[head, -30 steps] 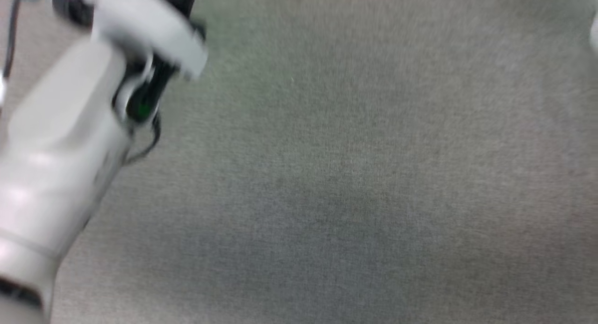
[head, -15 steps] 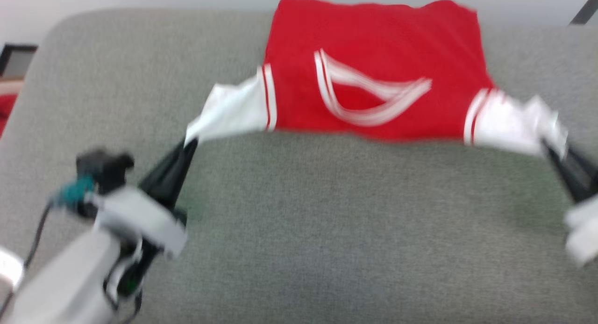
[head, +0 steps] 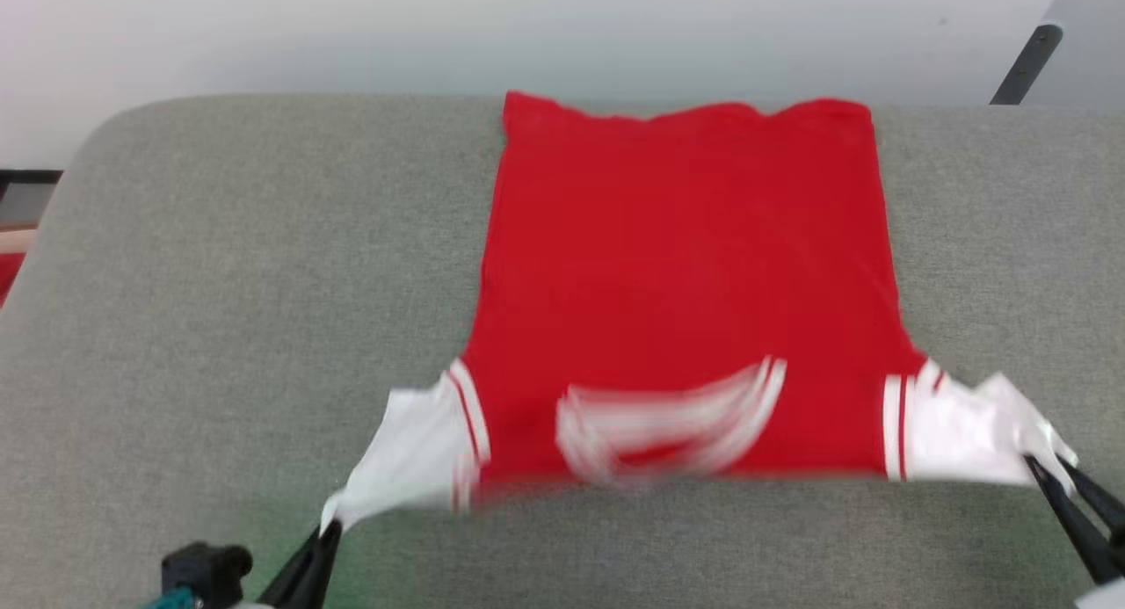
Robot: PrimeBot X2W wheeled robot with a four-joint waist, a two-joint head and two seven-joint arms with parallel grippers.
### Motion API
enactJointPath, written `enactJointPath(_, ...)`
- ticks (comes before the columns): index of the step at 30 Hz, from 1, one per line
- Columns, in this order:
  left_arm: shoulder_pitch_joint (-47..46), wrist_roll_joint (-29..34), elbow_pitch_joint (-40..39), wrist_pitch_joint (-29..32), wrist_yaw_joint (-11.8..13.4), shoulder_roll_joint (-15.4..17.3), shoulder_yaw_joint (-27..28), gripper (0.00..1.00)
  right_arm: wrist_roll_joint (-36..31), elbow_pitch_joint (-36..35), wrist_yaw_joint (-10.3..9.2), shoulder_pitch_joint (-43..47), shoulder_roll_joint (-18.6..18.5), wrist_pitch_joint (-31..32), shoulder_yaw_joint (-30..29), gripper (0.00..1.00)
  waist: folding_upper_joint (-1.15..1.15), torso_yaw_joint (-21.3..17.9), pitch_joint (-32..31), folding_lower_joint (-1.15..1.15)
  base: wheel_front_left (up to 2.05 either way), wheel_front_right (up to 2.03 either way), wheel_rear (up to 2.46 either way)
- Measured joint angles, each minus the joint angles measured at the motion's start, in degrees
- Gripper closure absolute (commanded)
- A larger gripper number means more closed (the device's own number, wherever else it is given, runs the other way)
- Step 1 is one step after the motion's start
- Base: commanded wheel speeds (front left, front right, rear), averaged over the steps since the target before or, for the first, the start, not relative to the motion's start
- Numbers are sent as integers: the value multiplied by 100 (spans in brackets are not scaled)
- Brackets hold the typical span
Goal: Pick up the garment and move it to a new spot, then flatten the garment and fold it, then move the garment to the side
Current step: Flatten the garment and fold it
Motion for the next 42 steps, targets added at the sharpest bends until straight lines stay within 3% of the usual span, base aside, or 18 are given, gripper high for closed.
enactJointPath(8,197,-32,325,-1,-110,-343,215,100,2,145,0,491,280,0,-398,100,0,-7,5,0,0,0,0)
enactJointPath(18,223,42,461,-2,-160,-550,248,100,559,350,0,535,338,379,-294,100,0,-10,107,0,0,0,0)
enactJointPath(19,219,48,471,-2,-179,-569,245,100,577,348,0,513,336,394,-277,76,0,-6,121,0,0,0,0)
enactJointPath(21,202,54,481,-3,-185,-610,247,100,690,314,0,435,335,458,-221,47,0,-5,151,0,0,0,0)
enactJointPath(22,195,68,489,-3,-185,-615,250,100,691,290,0,409,320,454,-186,5,0,-4,164,0,0,0,0)
enactJointPath(23,183,86,498,-3,-185,-624,252,100,695,278,0,378,293,454,-160,0,0,-5,178,0,0,0,0)
enactJointPath(32,44,214,547,-9,-181,-740,287,100,1220,27,-1,353,187,517,-302,0,0,-29,315,0,0,0,0)
enactJointPath(42,-51,322,512,-13,-202,-872,363,100,2096,-427,-1,-394,684,1516,-912,0,0,-97,446,0,0,0,0)
